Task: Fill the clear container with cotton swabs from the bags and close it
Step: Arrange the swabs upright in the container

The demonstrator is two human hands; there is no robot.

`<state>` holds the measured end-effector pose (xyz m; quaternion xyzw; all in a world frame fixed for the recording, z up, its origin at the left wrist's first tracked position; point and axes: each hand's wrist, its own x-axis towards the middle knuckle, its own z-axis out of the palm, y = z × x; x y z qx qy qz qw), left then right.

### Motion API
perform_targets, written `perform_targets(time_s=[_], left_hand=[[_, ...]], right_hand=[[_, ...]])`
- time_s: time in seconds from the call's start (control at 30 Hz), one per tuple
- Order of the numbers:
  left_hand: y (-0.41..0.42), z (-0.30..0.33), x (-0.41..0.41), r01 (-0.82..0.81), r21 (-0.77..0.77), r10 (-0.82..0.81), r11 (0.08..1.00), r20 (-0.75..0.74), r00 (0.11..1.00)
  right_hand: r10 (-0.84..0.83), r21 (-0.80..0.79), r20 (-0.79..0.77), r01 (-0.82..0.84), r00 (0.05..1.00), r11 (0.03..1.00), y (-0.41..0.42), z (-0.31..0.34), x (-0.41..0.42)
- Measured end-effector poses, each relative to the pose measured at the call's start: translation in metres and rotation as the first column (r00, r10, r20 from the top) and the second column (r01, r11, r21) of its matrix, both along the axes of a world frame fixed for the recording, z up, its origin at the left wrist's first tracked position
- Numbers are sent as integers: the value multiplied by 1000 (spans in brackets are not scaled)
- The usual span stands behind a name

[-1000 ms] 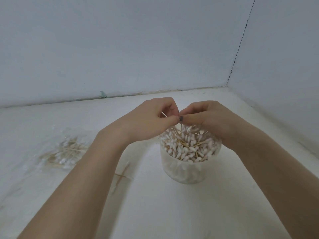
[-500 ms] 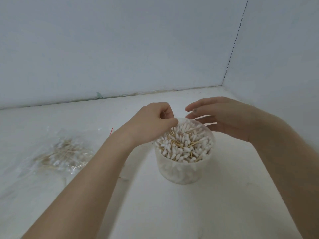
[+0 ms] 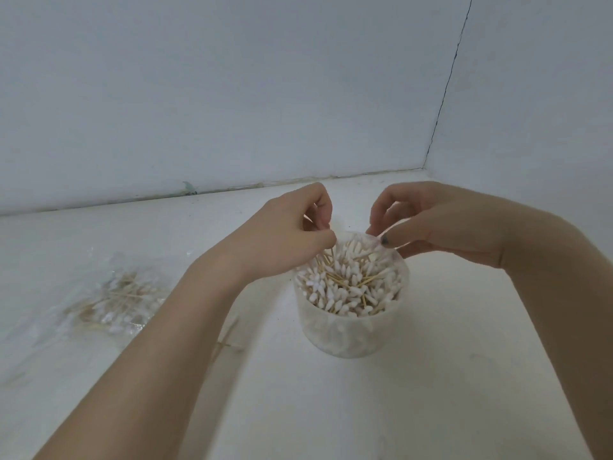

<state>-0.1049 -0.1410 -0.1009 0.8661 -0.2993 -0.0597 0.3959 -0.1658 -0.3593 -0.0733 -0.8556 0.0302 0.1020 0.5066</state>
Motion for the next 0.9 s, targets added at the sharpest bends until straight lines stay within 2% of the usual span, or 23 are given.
perform_targets(time_s=[0.07,0.17,0.27,0.37,0.53,0.73,0.9], left_hand=[[3,6,-1,58,23,-58,998,35,998],[5,9,-2,100,115,-105,988,47,993],[5,7,-3,93,198,-100,976,29,995],[7,6,-2,89,240,-91,967,-2,996],[8,7,0,88,263,-82,961,-36,996],[16,14,3,95,154,-89,983,-46,995],[16,15,1,64,112,-61,992,-30,998]], right_hand=[[32,-215,96,-10,995,977,9,8,-4],[101,-566,87,-34,991,824,28,15,-11],[85,-723,75,-5,994,691,40,12,-13],[68,-754,93,26,993,657,42,13,-15],[87,-697,159,49,983,715,33,31,-25],[83,-637,330,157,940,754,31,48,-35],[145,-693,338,142,930,706,58,24,-21]])
